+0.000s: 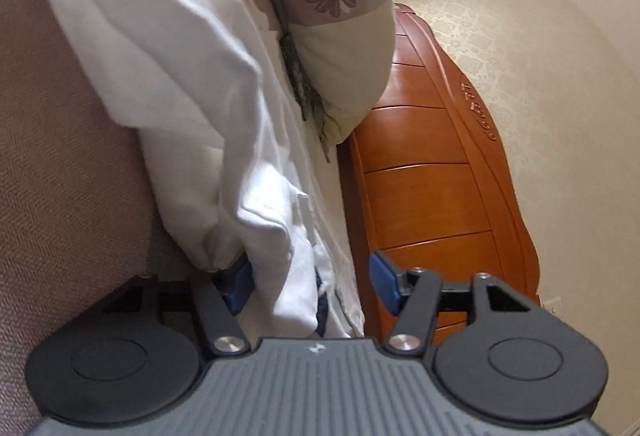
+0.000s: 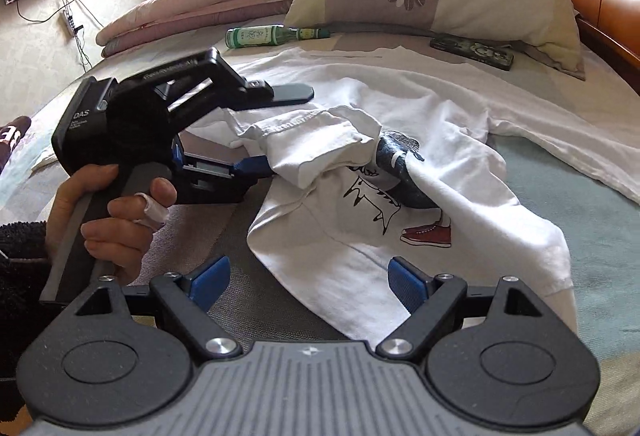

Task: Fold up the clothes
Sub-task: 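Grasp the shirt hem with the left gripper, then drag the hem with the left gripper to flatten the shirt body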

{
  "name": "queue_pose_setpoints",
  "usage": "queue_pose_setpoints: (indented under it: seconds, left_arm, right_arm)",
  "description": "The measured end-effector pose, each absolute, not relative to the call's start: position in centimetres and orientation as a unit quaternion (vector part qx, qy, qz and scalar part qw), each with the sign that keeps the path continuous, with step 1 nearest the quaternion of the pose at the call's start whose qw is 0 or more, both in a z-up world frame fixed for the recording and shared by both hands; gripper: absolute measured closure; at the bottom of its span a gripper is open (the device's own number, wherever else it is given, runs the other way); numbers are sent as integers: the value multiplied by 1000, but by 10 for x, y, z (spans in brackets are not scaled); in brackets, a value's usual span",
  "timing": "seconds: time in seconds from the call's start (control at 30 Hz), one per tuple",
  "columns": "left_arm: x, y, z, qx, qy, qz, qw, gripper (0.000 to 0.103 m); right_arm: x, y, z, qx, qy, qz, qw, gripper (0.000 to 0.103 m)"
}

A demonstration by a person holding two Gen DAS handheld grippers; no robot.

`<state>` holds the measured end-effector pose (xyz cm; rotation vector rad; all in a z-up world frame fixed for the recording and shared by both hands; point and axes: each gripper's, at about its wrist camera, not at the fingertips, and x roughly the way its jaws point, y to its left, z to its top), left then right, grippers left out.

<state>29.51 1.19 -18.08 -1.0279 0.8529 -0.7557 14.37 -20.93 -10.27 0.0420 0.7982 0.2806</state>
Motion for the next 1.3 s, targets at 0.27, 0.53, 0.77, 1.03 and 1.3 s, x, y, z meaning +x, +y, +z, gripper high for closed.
queue_pose_setpoints:
  seconds: [0.27,0.53,0.77,1.03,1.3]
  left_arm:
    - [295,6,-189,-458,404,-289,737,95]
    - [248,59,-129,-379,371,-266,805,100]
    - [186,136,-91,-356,337,-186,852,102]
    - [142,173,-80,-352,317,-159,866,103]
    - [168,161,-131,-349,381,-158,841,65]
  right_arm:
    - [142,-215,-102,28,387,120,914,13]
    - [130,-225,-85,28,366,109,924,13]
    - [118,-235,-71,31,344,101,933,13]
    - [110,-257,-62,47,327,75,941,13]
    - [98,-281,-61,71,325,48,942,13]
